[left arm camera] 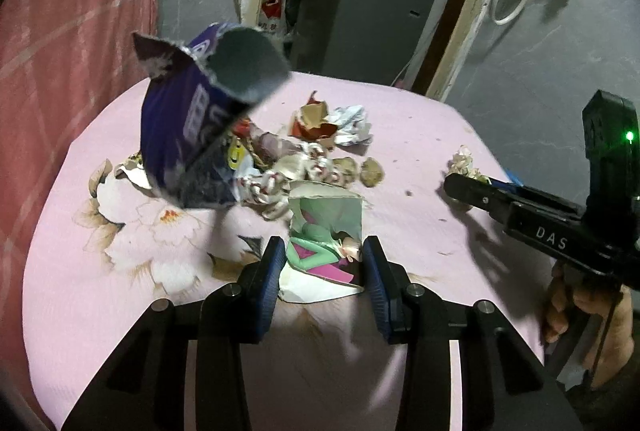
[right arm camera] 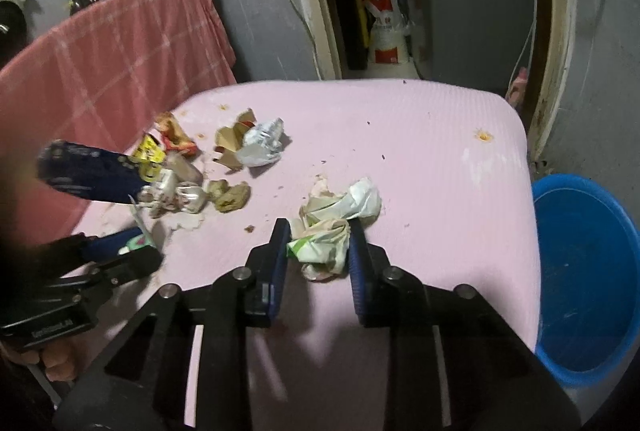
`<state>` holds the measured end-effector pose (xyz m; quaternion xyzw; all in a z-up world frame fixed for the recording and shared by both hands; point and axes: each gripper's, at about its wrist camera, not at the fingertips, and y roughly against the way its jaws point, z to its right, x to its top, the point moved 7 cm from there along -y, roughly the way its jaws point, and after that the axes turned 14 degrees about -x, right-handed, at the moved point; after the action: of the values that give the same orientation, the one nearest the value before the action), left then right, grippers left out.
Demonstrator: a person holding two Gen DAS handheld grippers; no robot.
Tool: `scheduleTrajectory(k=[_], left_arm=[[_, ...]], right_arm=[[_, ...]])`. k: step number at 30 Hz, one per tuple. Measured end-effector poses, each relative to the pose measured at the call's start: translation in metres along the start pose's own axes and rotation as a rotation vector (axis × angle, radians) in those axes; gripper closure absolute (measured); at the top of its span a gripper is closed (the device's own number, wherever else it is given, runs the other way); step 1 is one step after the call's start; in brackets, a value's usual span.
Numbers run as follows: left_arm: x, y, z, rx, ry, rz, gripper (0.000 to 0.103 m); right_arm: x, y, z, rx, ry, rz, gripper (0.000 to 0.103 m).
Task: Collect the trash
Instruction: 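Carry the wrapper in the right tool over the blue bucket and open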
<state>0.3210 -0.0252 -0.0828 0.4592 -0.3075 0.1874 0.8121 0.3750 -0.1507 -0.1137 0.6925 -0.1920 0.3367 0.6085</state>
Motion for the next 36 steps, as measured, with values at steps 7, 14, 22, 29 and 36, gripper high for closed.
scheduleTrajectory(k=[7, 14, 22, 29, 36], left_arm=[[0.003, 0.009, 0.034, -0.050, -0.047, 0.079, 0.068], [0.032, 0.023, 0.088, -0.118, -0.122, 0.233, 0.068], [0.082, 0.026, 0.167, -0.243, -0.212, 0.405, 0.068], [0.109, -0.006, 0.225, -0.319, -0.277, 0.419, 0.068], [0.105, -0.068, 0.241, -0.344, -0.273, 0.282, 0.068]], right_arm=[[-0.001, 0.050, 0.007, -0.025, -0.004, 0.175, 0.075], [0.017, 0.129, 0.030, -0.090, -0.026, 0.402, 0.075], [0.034, 0.203, 0.087, -0.249, -0.062, 0.608, 0.074], [0.030, 0.216, 0.139, -0.356, -0.102, 0.641, 0.072], [0.003, 0.191, 0.187, -0.386, -0.168, 0.560, 0.072]])
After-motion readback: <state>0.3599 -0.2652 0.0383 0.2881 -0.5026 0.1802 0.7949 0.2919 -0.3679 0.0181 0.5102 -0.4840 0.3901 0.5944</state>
